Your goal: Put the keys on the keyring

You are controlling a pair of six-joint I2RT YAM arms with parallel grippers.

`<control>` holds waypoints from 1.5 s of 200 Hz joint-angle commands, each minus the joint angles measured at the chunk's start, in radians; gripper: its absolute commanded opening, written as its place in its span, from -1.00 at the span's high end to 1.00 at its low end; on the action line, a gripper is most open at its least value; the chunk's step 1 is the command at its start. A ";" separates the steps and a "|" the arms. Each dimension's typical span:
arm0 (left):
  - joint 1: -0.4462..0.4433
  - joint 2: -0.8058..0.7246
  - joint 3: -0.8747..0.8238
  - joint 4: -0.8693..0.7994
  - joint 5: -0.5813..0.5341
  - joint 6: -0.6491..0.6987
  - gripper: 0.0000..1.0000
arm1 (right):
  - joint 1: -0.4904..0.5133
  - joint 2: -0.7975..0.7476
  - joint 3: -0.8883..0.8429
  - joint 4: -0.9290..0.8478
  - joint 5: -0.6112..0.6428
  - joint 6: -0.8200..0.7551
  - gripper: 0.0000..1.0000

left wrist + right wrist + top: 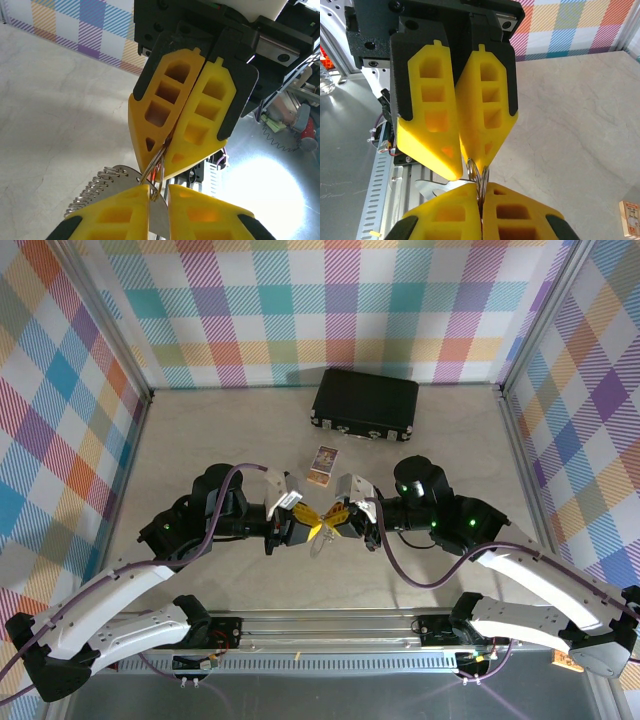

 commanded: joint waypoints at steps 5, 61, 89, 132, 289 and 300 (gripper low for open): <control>-0.001 0.007 0.033 0.058 0.023 -0.002 0.71 | -0.003 0.002 0.037 -0.003 -0.044 -0.023 1.00; -0.001 0.019 0.012 0.118 0.033 -0.020 0.73 | -0.003 0.022 0.042 -0.016 -0.063 -0.025 1.00; -0.001 0.019 0.008 0.125 0.038 -0.019 0.91 | -0.002 0.022 0.042 -0.015 -0.069 -0.024 1.00; -0.001 -0.004 -0.017 0.182 -0.011 -0.050 1.00 | -0.003 0.011 0.042 -0.006 -0.075 -0.007 1.00; -0.001 -0.077 -0.147 0.519 0.004 -0.164 1.00 | -0.003 -0.161 -0.027 0.122 0.081 0.088 0.34; -0.001 -0.077 -0.148 0.525 0.008 -0.163 1.00 | -0.003 -0.158 -0.026 0.126 0.059 0.088 0.40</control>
